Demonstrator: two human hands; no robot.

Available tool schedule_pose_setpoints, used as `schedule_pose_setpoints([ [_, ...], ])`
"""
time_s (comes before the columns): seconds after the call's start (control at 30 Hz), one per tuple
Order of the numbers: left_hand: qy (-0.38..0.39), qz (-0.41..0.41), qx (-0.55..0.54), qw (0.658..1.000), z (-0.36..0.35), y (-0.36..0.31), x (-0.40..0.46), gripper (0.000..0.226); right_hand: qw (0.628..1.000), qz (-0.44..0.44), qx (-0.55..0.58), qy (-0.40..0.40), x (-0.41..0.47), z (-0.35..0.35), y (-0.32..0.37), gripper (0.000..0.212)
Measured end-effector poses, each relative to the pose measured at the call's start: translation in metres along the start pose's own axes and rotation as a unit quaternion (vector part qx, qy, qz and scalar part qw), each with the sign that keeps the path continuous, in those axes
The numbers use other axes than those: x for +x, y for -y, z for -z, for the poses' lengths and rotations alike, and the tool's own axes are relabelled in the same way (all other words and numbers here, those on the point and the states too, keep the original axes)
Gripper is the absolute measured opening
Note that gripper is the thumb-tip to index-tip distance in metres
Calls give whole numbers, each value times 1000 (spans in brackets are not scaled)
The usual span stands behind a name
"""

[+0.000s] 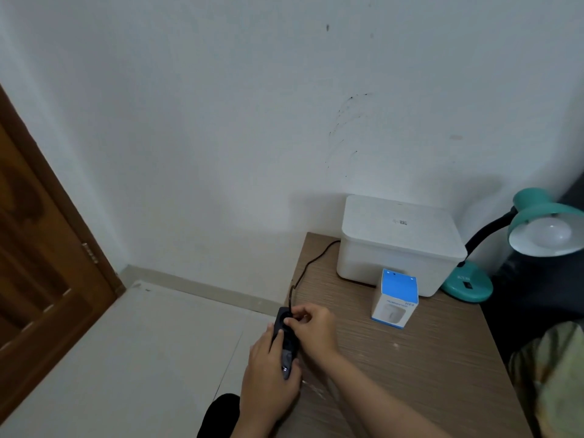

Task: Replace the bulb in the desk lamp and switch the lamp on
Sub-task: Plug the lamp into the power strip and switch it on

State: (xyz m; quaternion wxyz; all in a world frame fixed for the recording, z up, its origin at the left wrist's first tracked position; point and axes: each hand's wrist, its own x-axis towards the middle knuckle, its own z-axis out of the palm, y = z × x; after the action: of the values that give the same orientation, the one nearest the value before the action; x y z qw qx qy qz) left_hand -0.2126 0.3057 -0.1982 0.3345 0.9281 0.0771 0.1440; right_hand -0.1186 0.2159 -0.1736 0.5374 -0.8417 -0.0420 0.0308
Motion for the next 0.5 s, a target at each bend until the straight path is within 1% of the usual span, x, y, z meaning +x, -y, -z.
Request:
schedule_pose_setpoints([
  [0.2, 3, 1, 1, 1000, 0, 0, 0, 64, 1000, -5, -8, 16, 3, 1, -7, 15],
  [0.43, 0, -2, 3, 1000, 2, -2, 0, 62, 999, -6, -11, 39, 9, 4, -10, 21],
  [0.5, 1, -1, 5, 1000, 2, -2, -1, 61, 998, -15, 0, 59, 10, 8, -10, 19],
])
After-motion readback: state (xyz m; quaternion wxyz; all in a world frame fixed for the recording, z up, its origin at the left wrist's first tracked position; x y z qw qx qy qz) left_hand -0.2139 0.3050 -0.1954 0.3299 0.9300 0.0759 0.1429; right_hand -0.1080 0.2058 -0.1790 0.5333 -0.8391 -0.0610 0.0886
